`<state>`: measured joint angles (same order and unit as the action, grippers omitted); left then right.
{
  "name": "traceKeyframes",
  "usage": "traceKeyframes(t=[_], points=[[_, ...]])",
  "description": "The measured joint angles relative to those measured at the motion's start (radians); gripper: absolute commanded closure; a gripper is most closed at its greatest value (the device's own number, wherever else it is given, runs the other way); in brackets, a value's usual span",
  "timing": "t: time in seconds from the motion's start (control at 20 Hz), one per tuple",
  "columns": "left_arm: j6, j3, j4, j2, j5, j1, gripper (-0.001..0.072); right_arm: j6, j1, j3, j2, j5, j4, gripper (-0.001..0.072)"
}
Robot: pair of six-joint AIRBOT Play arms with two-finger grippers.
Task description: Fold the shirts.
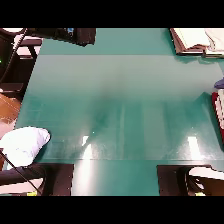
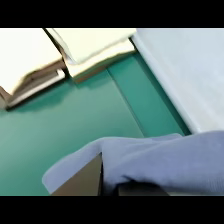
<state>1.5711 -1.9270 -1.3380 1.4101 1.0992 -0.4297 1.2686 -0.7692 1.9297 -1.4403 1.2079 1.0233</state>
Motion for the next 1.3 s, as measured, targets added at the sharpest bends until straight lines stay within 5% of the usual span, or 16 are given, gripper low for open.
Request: traceKeyframes(t=[0.6,0.65,0.85,1.3], points=[[-0.005,0.0,0.0,0.0,0.008,0.0,0.0685,-0.021,-0.176,-0.244,0.156,0.171,0.309,0.0689],[-0.006,0.0,0.0,0.0,0.008,0.0,0.0685,-0.021,-0.198,-0.282,0.175,0.173,0.324,0.0666],[-0.008,0.0,0.0,0.0,0.009,0.0,0.0685,-0.021,-0.287,-0.396,0.234,0.175,0.355,0.0179],[-0.009,0.0,0.0,0.0,0.011,0.0,0.0685,-0.02,-0.167,-0.415,0.28,0.097,0.105,0.0173]])
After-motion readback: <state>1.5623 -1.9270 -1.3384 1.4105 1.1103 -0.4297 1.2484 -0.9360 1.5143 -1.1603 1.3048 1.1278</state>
